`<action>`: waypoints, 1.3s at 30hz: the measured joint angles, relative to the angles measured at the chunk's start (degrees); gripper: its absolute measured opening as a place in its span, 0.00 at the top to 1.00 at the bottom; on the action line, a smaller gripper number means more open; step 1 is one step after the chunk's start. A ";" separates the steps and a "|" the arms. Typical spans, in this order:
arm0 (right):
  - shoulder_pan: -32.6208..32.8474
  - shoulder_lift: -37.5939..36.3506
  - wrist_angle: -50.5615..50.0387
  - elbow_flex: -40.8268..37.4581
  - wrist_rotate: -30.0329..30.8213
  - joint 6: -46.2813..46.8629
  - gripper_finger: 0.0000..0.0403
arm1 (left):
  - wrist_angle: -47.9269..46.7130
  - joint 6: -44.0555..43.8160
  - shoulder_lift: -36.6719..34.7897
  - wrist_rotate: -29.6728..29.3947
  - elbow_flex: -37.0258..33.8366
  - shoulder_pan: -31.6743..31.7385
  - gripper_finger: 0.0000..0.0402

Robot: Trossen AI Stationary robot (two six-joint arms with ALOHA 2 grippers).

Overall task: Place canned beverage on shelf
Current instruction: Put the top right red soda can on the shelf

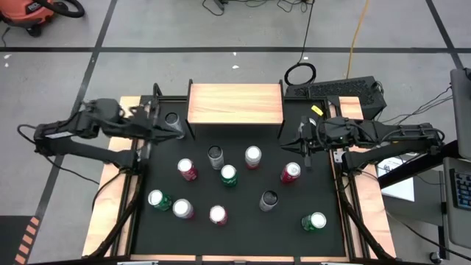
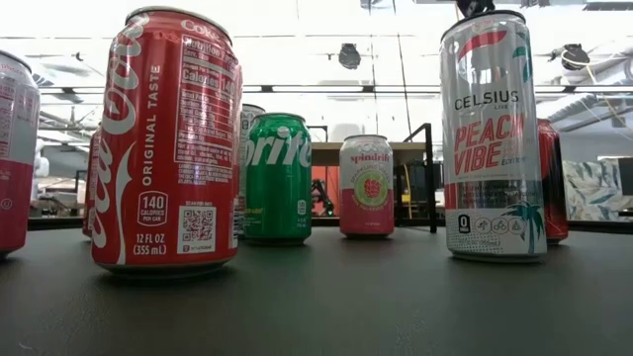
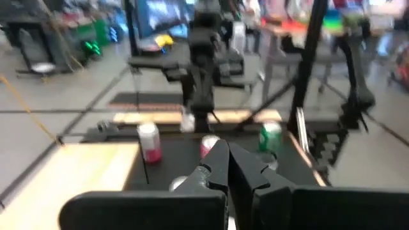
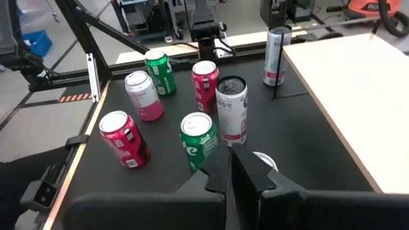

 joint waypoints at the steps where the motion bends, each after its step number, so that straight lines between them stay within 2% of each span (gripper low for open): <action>1: 0.00 -0.01 -0.27 0.00 0.01 0.39 1.00 | -0.62 1.07 0.69 2.04 0.01 -0.01 1.00; 4: 0.21 -0.01 -1.34 0.00 0.01 0.66 1.00 | -4.15 2.11 2.24 7.81 0.01 -0.13 1.00; 7: 1.01 -0.01 -2.09 0.00 0.01 0.60 1.00 | -5.59 0.34 3.68 8.39 0.01 -0.85 1.00; 17: 4.18 -0.01 -1.66 0.00 0.08 0.47 1.00 | -5.39 -0.42 4.88 -0.22 -1.17 -4.14 1.00; 26: 8.03 0.48 -1.51 0.00 -0.04 0.46 1.00 | -3.62 -1.34 5.12 -1.22 -3.86 -4.14 1.00; 32: 10.20 2.34 -0.45 0.00 -4.49 2.82 1.00 | 1.37 -1.03 5.32 -1.63 -3.88 -5.23 1.00; 37: 12.65 4.65 -0.41 0.00 -3.75 5.96 1.00 | 3.15 -1.05 5.36 -1.73 -3.88 -6.13 1.00; 39: 13.85 5.89 -0.42 0.00 -0.91 6.27 1.00 | 3.11 -1.05 5.36 -1.79 -3.88 -6.46 1.00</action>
